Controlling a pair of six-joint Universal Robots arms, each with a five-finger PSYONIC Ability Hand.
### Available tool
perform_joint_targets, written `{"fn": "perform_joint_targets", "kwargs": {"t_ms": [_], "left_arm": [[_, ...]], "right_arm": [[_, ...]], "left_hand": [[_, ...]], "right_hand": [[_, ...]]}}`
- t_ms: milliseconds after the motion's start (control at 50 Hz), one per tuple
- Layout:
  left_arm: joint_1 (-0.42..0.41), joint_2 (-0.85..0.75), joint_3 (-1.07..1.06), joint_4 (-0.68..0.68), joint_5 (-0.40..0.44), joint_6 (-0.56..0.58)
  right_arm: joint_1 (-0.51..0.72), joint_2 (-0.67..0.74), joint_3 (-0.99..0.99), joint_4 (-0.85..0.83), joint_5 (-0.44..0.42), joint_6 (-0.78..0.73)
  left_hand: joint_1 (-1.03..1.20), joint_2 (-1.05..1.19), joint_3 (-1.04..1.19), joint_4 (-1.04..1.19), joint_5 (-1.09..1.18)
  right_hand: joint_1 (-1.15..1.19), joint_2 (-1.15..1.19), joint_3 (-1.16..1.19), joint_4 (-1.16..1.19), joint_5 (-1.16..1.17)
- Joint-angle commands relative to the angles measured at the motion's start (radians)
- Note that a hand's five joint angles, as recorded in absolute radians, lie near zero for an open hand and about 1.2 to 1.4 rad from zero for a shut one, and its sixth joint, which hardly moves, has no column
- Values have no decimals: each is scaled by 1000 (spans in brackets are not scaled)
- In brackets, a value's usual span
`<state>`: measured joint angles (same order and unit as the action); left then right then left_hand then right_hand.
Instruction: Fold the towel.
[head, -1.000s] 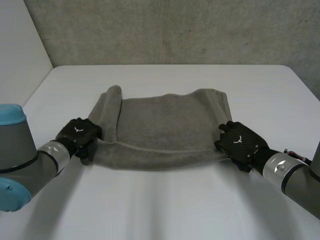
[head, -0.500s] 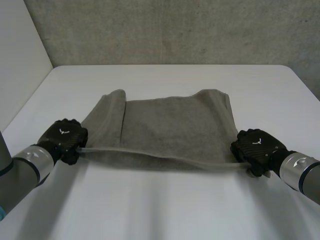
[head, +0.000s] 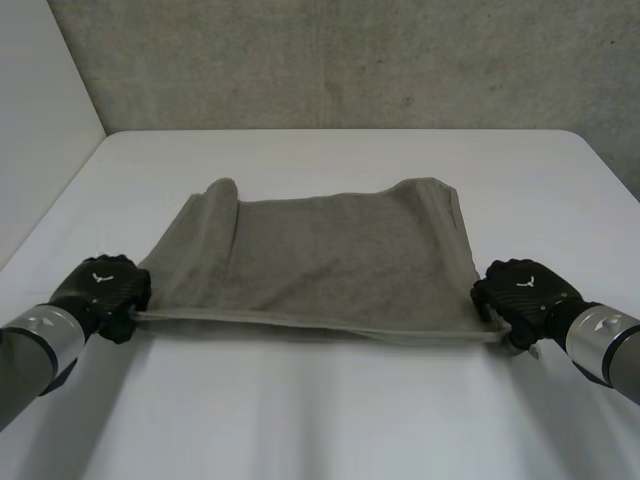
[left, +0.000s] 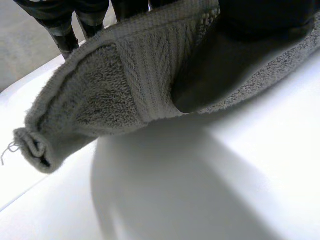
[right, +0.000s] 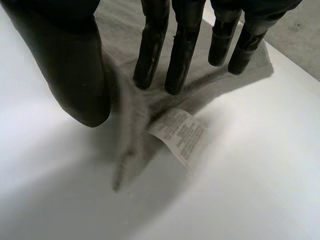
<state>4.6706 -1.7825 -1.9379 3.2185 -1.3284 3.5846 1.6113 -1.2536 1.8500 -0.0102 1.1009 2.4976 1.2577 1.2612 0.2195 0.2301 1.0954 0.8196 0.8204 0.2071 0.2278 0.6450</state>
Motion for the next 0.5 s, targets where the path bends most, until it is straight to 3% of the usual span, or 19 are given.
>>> {"fn": "perform_joint_targets", "kwargs": {"t_ms": [20,40,80,220,380,500], "left_arm": [[30,9,-6,-5,0,-1],[31,14,-9,-6,0,-3],[33,20,-15,-9,2,-3],[33,86,-27,-23,0,-4],[34,239,-15,-103,-2,-20],[33,350,11,-149,0,-73]], "right_arm": [[-21,0,5,-24,5,7],[-21,0,6,-27,5,10],[-19,0,9,-28,5,10],[-16,-41,-5,-14,-10,10],[-34,-205,-63,81,-19,9],[-113,-382,-172,234,-121,23]], "left_hand": [[63,59,-45,-56,50],[80,77,-45,-56,68],[130,127,-45,-56,118],[139,135,-45,-56,126],[139,135,-45,-56,126],[139,135,-45,-56,126]], "right_hand": [[213,212,-33,-53,213],[443,442,-33,-53,443],[575,575,-33,-53,575],[577,576,-33,-53,577],[577,576,-33,-53,577],[577,576,-33,-53,577]]}}
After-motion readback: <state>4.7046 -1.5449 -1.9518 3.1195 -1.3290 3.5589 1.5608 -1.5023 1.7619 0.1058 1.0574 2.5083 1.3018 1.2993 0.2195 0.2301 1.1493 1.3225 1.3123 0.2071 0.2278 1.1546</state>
